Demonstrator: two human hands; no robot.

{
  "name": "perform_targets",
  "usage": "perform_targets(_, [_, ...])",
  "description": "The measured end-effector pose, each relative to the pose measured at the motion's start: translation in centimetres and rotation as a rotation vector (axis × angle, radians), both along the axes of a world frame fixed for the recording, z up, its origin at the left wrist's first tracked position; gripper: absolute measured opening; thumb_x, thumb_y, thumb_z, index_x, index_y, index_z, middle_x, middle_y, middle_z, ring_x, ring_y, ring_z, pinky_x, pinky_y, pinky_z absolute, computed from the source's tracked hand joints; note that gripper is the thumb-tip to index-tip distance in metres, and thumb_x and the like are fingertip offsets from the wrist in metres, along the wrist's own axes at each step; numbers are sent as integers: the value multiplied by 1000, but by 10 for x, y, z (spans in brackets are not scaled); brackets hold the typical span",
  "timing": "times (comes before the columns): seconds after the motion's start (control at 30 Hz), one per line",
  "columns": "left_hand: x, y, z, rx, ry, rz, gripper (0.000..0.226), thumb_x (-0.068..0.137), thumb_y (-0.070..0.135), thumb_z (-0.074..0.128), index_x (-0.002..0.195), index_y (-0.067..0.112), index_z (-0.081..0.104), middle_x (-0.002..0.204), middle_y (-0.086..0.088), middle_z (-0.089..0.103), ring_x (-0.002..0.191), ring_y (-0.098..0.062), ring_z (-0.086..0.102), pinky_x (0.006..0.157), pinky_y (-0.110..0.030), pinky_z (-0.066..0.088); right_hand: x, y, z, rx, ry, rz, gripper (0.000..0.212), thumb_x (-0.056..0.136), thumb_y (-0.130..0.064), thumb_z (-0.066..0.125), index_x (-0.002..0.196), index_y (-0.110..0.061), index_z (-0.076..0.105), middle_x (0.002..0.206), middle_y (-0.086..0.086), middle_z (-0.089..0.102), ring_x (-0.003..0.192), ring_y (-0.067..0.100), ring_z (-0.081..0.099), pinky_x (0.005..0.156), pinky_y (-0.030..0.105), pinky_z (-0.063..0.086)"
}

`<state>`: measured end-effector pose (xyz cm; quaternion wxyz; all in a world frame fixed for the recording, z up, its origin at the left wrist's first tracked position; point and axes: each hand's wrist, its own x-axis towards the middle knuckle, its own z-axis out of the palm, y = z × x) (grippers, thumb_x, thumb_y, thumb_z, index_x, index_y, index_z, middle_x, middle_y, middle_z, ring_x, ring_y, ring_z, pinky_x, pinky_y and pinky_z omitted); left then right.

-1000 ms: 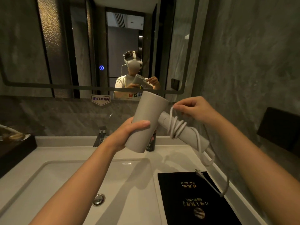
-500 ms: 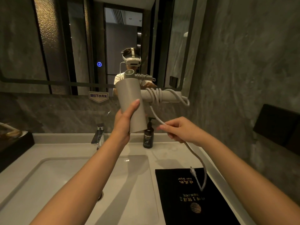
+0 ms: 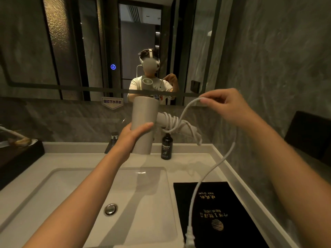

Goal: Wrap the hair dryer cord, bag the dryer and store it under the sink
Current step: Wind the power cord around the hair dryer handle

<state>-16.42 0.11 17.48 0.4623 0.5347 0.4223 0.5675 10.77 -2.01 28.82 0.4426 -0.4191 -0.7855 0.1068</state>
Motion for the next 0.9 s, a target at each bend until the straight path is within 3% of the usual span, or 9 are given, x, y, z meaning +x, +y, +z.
perform_targets(0.13, [-5,-12,1,2,-31,-242,69,61,46,73,116,10,55,90,-11,68,74,-21,67,63,-34,56,6,9,6,20,-6,-19,14,84,-23,67,95,-30,72,92,-3,72,91,14,66,83,31,54])
perform_targets(0.23, [-7,-19,8,-50,-76,-354,87,49,50,83,118,8,54,88,-10,69,72,-20,67,62,-33,56,1,9,0,-17,29,-18,12,84,-25,67,92,-32,71,87,-4,73,85,12,66,75,26,53])
perform_targets(0.33, [-7,-22,12,-79,-198,-469,94,41,51,88,117,8,54,88,-12,68,70,-22,65,62,-33,56,-3,7,-10,-105,33,2,12,86,-28,64,85,-37,71,70,-16,70,66,-1,60,61,17,48])
perform_targets(0.43, [-1,-25,17,-45,-349,-515,86,41,47,89,112,9,57,84,-12,68,66,-21,65,60,-32,57,-13,6,-24,-229,42,44,15,89,-14,60,96,-20,71,73,-10,68,66,1,60,57,13,50])
perform_targets(0.5, [3,-25,20,-38,-456,-502,84,40,45,90,109,9,60,83,-12,69,66,-21,66,62,-31,57,-22,1,-29,-352,221,114,17,90,0,53,103,-6,63,62,-5,64,52,1,60,47,10,47])
perform_targets(0.6, [10,-27,24,-36,-559,-454,82,40,43,91,109,10,60,84,-11,70,67,-20,67,63,-31,58,-29,-9,-35,-304,175,142,17,96,-11,48,102,-2,60,48,-6,56,36,0,46,37,10,37])
perform_targets(0.77, [22,-28,27,26,-666,-308,69,58,41,84,114,12,56,85,-10,68,70,-20,66,65,-33,59,-33,-18,-32,-261,-35,37,25,96,-29,49,108,-17,67,55,-3,49,42,-1,43,44,11,36])
perform_targets(0.83, [23,-25,28,36,-673,-214,53,71,38,72,114,13,55,87,-10,66,72,-20,66,67,-33,58,-33,-20,-30,-238,-113,2,22,95,-29,50,109,-25,66,57,-8,52,48,0,47,49,13,38])
perform_targets(0.9, [25,-23,29,38,-643,-110,56,70,38,73,117,12,55,90,-10,65,73,-20,66,66,-34,57,-33,-21,-30,-225,-148,-23,21,94,-29,53,109,-25,67,66,-6,59,58,5,51,56,20,41])
